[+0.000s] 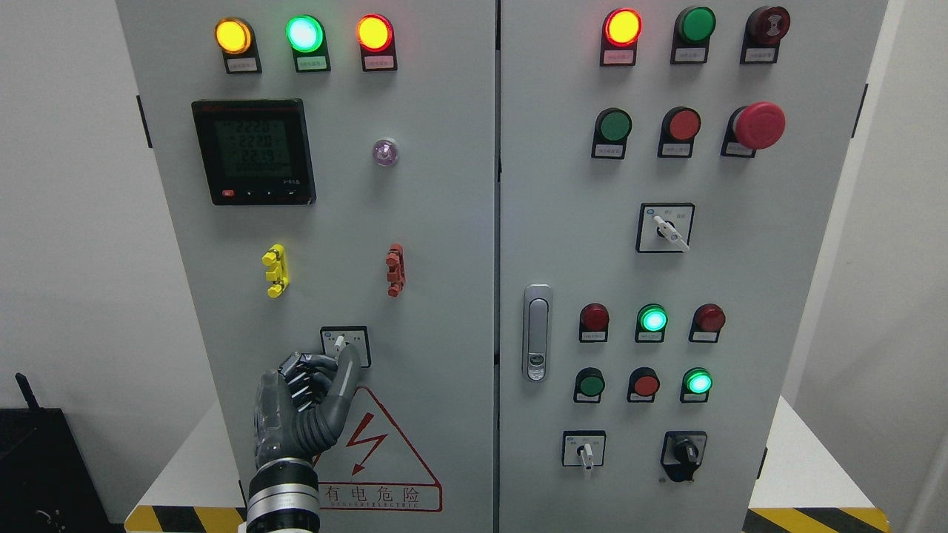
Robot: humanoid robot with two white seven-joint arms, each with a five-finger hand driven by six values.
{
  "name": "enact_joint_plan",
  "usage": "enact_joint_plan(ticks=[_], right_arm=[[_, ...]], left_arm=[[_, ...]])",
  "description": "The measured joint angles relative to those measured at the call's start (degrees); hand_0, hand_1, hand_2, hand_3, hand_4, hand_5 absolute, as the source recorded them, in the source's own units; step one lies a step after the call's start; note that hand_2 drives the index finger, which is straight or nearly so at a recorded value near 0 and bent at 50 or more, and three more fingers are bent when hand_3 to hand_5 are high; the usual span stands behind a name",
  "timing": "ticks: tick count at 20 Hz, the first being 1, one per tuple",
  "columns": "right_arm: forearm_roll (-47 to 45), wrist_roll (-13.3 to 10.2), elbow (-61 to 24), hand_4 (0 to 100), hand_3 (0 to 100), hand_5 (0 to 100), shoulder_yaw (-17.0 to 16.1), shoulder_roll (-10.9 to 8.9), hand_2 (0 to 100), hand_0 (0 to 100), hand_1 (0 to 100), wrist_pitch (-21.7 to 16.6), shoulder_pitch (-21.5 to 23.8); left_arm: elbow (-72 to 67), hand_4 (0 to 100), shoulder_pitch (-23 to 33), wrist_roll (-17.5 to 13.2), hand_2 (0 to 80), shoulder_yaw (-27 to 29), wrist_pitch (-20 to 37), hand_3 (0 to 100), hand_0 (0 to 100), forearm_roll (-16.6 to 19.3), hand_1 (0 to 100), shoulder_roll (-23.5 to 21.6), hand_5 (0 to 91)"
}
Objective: Turn on light switch 1
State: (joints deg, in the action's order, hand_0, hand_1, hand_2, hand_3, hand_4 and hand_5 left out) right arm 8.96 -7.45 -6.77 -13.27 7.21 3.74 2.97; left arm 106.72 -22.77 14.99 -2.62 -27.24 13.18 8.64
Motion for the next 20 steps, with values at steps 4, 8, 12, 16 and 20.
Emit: enact_joint_plan(ticks=[4,8,12,16,20], right_arm=[[0.00,0.00,0.00,0,0,0,0.00,0.00,0,31,0,0.00,0.00],[0.00,0.00,0.00,0,0,0,0.00,0.00,0,31,0,0.00,0.00],[0.00,0.00,0.00,0,0,0,0.00,0.00,0,31,0,0.00,0.00],[0.00,0.00,0.00,0,0,0,0.00,0.00,0,31,0,0.00,0.00],[0.00,0.00,0.00,0,0,0,0.00,0.00,0,31,0,0.00,0.00]], left_arm=[[-0.08,94,-0.03,0.04,60.8,-0.05,0.05,92,43,0.00,56,-0.01,86.6],[-0.12,94,-0.07,0.09,60.8,-0.09,0.31,92,46,0.00,55,0.00,86.6],[-0.17,94,-0.08,0.10,60.8,-0.11,0.23,92,49,0.00,54,0.00,86.6],[-0.19,94,-0.09,0.11,60.7,-0.13,0.05,92,52,0.00,53,0.02,86.6],[-0.22,94,-0.09,0.25,60.4,-0.15,0.01,92,54,-0.02,52,0.03,86.5]])
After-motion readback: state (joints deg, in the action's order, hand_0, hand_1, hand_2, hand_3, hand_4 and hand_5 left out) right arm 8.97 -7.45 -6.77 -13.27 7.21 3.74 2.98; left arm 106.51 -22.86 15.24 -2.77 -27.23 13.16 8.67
